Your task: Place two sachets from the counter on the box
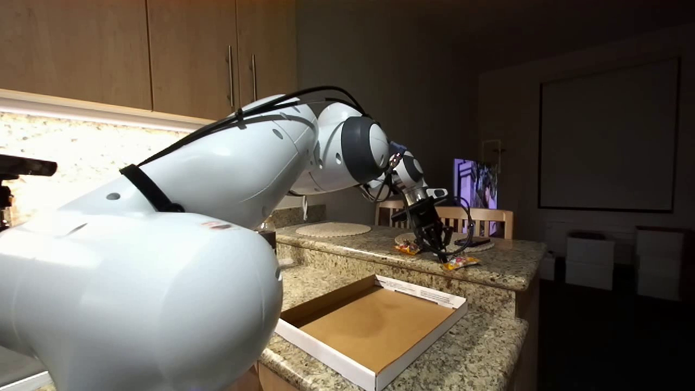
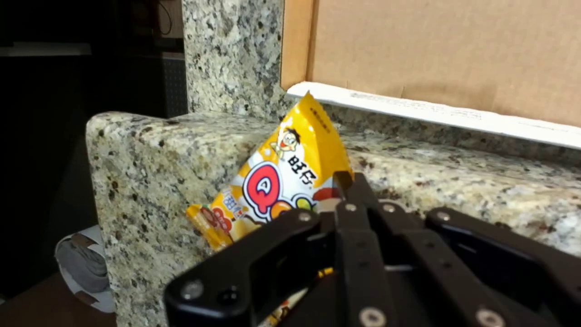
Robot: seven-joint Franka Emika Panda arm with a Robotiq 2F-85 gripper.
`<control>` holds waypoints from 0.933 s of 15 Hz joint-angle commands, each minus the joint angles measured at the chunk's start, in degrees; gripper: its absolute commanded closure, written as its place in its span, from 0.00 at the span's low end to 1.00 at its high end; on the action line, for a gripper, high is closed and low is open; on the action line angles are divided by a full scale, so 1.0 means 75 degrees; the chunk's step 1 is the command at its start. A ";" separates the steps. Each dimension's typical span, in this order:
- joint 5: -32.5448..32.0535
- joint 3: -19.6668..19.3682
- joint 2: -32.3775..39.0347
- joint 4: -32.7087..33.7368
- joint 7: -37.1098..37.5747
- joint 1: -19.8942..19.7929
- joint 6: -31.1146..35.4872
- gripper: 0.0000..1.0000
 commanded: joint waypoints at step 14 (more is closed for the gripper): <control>0.2021 0.0767 -0.4160 -0.4486 0.1036 -0.0326 -0.0605 1.00</control>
